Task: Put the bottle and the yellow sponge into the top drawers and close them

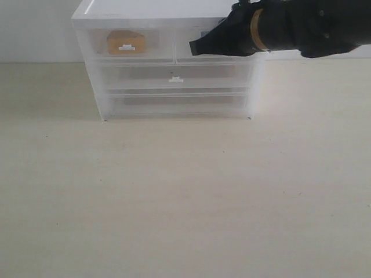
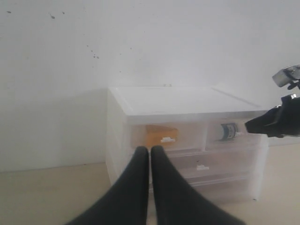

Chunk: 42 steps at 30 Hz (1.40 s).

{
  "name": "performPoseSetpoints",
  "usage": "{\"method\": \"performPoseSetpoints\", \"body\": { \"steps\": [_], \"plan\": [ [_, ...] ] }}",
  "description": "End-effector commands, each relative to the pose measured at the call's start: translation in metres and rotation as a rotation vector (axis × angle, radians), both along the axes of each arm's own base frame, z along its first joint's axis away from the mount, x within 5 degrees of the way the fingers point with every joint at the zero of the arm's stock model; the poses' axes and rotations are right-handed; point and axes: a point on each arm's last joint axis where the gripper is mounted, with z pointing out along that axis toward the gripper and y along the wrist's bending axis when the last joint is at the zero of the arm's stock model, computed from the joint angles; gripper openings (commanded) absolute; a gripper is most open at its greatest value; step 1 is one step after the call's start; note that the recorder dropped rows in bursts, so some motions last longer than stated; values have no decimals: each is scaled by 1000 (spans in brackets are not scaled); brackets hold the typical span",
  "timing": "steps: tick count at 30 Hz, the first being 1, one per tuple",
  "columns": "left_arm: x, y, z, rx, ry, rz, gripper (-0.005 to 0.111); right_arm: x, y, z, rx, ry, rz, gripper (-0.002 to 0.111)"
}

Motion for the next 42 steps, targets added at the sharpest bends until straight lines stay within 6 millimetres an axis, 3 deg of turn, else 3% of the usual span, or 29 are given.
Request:
{"method": "performPoseSetpoints", "body": {
  "steps": [1,2,3,4,5,7,10,12,15,17,19,25,34,42],
  "plan": [
    [-1,-3,-1,-5,-3,-31,4,-70,-67,19,-29,-77,-248,2],
    [-1,-3,-1,-5,-3,-31,4,-84,-77,18,-23,-80,-270,2],
    [-1,-3,-1,-5,-3,-31,4,-119,-95,13,14,-75,-281,2],
    [-1,-3,-1,-5,-3,-31,4,-134,-103,13,42,-84,-286,2],
    [-1,-3,-1,-5,-3,-31,4,-165,-118,3,114,-72,-299,2],
    [-1,-3,-1,-5,-3,-31,4,-199,-136,-15,188,-67,-314,2],
    [-1,-3,-1,-5,-3,-31,4,-232,-148,-28,283,-90,-271,2],
    [-1,-3,-1,-5,-3,-31,4,-243,-152,-29,320,-68,-262,2],
    [-1,-3,-1,-5,-3,-31,4,-256,-150,-34,217,-78,-135,2],
    [-1,-3,-1,-5,-3,-31,4,-263,-145,-39,284,-53,-75,2],
    [-1,-3,-1,-5,-3,-31,4,-267,-144,-49,219,-61,-16,2],
    [-1,-3,-1,-5,-3,-31,4,-272,-146,-78,227,-49,-14,2],
    [-1,-3,-1,-5,-3,-31,4,-272,-147,-77,244,-76,-24,2],
    [-1,-3,-1,-4,-4,-36,4,-278,-182,-64,284,-290,-422,2]
  ]
}}
